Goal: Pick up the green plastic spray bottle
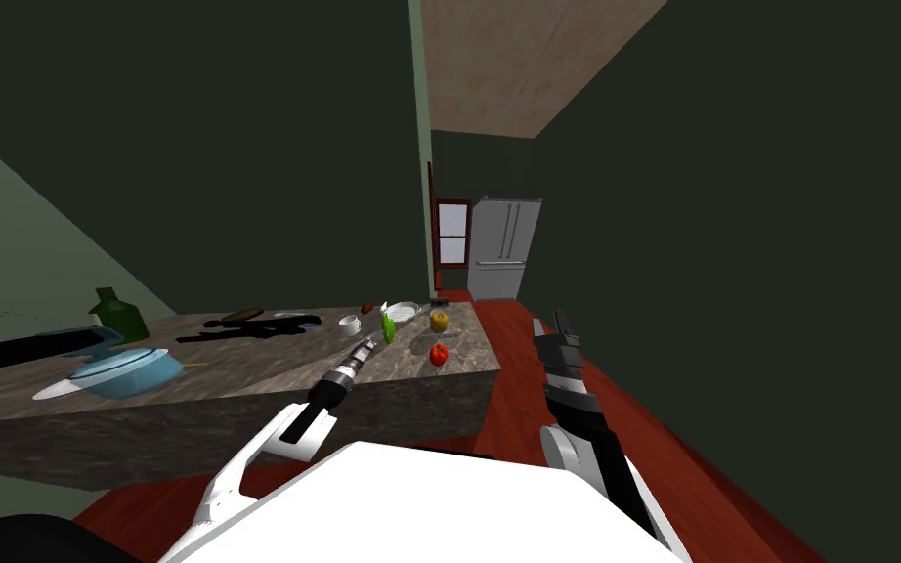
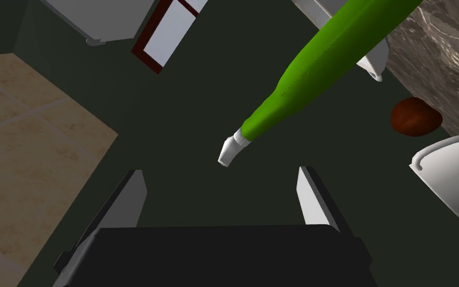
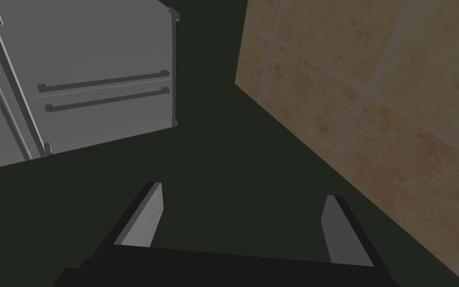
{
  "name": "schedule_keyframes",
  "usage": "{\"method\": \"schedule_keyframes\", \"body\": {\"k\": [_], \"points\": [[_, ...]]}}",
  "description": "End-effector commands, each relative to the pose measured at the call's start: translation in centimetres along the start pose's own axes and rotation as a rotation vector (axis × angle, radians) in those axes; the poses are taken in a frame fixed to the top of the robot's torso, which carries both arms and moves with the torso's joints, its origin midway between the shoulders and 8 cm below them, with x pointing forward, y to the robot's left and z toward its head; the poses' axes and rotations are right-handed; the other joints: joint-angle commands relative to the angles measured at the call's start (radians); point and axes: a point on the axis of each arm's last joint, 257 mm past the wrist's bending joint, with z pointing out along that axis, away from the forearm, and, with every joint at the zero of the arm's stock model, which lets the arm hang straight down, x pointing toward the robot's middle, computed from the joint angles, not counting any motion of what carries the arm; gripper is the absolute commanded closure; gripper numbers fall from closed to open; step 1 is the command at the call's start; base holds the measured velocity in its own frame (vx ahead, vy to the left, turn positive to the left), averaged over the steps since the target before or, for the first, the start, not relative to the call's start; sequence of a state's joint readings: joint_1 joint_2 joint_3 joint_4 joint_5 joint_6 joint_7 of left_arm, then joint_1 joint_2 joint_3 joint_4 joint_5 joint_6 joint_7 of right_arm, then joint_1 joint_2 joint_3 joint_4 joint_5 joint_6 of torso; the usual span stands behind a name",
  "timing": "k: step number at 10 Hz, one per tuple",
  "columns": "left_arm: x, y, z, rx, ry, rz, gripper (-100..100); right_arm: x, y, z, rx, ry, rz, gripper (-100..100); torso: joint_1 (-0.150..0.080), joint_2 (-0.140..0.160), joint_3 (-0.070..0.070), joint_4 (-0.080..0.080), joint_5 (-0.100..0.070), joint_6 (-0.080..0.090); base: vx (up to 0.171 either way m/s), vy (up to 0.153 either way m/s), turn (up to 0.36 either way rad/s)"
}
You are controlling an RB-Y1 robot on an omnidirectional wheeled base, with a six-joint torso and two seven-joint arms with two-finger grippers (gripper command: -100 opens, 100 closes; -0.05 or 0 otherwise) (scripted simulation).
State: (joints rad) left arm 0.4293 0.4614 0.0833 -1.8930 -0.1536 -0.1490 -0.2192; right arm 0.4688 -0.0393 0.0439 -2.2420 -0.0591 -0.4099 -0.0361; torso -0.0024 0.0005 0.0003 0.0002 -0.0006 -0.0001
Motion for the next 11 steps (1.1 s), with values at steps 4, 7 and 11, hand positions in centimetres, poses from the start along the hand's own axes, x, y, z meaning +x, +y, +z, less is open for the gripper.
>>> {"method": "schedule_keyframes", "body": {"k": [4, 7, 11], "points": [[-1.2, 5.6, -0.2, -0.123, 0.060, 0.162, -100, 0.0, 0.0, 0.0, 0.000, 0.000, 0.000, 0, 0.000, 0.000, 0.000, 0.000, 0.000, 0.000, 0.003, -0.048, -0.130], [-3.1, 9.6, -0.5, -0.212, 0.094, 0.284, -100, 0.0, 0.0, 0.0, 0.000, 0.000, 0.000, 0, -0.001, 0.000, 0.000, 0.000, 0.000, 0.000, 0.003, -0.058, -0.133], [-6.8, 14.6, -1.2, -0.333, 0.125, 0.449, -100, 0.0, 0.0, 0.0, 0.000, 0.000, 0.000, 0, -0.001, 0.000, 0.000, 0.000, 0.000, 0.000, 0.012, -0.056, -0.157]]}}
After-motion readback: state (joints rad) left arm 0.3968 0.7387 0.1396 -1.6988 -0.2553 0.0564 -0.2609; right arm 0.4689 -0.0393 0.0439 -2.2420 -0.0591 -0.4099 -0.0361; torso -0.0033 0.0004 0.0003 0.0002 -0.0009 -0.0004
